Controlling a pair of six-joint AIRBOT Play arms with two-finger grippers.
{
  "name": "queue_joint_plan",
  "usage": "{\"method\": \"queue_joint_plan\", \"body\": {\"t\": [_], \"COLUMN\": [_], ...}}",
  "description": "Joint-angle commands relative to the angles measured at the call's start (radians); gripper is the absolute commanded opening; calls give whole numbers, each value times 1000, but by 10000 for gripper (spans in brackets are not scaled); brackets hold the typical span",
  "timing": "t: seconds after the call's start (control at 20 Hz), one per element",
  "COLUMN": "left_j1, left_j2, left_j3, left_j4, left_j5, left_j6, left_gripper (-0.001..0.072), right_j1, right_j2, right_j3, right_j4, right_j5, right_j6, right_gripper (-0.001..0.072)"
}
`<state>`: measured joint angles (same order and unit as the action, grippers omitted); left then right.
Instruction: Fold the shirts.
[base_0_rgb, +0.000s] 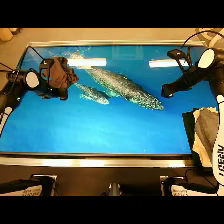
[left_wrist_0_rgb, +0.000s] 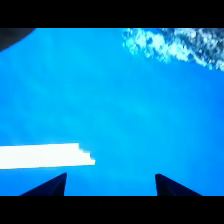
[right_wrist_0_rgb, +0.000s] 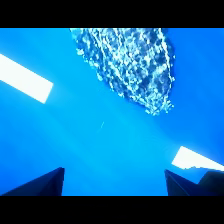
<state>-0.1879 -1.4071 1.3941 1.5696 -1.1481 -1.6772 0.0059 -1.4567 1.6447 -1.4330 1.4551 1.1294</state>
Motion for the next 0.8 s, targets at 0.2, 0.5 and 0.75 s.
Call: {"method": "queue_joint_plan", "body": {"t": [0.2, 0.5, 0.75], "left_j1": [2, 46, 157], "left_j2": [-58, -200, -316], "left_j3": [0, 0, 117], "left_j4": [-66, -70, -183], "left_j5": [610, 826, 561], "left_j6": [0, -171, -145], "left_gripper": [394, 305, 213], "right_j1": [1, 1, 1], "right_j2": [-1, -7, -25], "right_j3": [1, 1, 1], "right_j4": [-3, -3, 2], "right_j5": [-213, -190, -152], "right_j6": [0, 0, 0], "right_gripper": [683, 662, 662]}}
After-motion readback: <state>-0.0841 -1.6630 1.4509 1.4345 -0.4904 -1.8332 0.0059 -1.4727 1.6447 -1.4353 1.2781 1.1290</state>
